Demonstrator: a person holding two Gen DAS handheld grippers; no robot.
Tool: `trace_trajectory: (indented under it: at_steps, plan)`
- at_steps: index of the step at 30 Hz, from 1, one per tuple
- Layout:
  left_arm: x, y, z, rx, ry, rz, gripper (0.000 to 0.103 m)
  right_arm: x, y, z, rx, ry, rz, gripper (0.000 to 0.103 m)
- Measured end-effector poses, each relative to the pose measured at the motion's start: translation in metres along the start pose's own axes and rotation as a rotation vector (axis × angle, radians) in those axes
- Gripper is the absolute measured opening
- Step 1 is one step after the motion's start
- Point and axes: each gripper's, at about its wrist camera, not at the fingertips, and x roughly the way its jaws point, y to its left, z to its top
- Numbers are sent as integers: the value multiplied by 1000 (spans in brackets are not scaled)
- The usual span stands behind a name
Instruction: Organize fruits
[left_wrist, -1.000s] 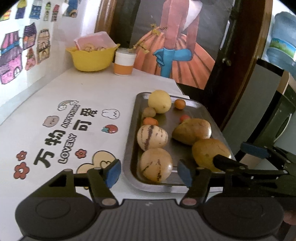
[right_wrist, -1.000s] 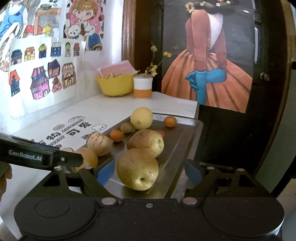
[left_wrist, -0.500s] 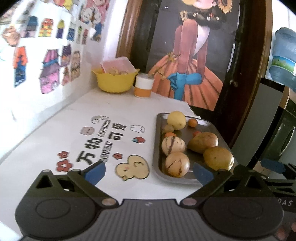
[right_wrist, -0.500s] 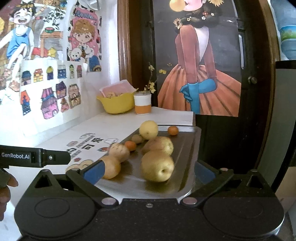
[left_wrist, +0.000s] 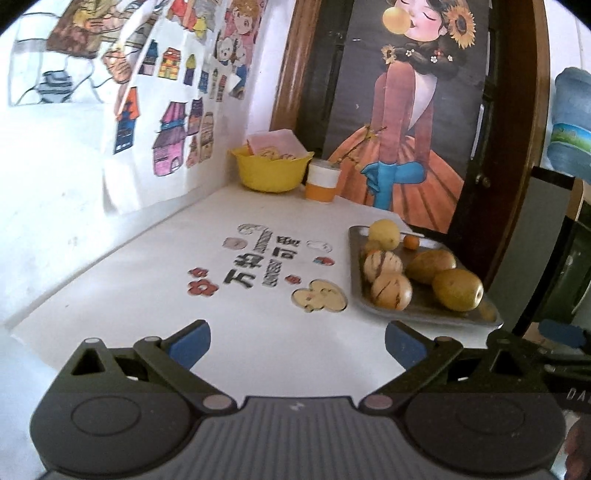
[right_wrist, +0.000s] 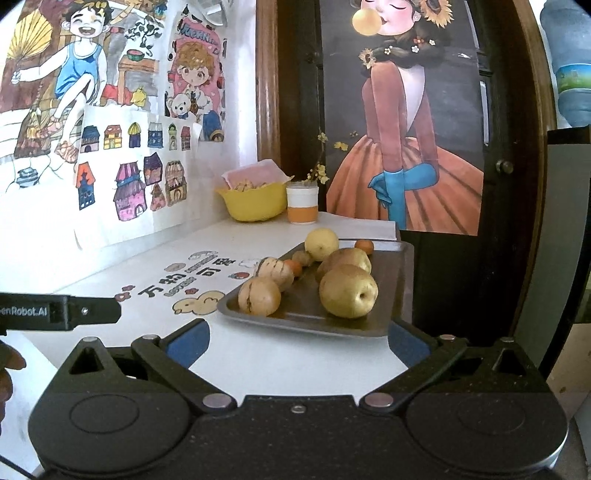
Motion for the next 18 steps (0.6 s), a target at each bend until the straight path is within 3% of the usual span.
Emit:
trace_trajectory:
  at_steps: [18]
  plan:
    - [-4,11,-11,-30,15,13,102,-2,4,-3,-13,2,13,102]
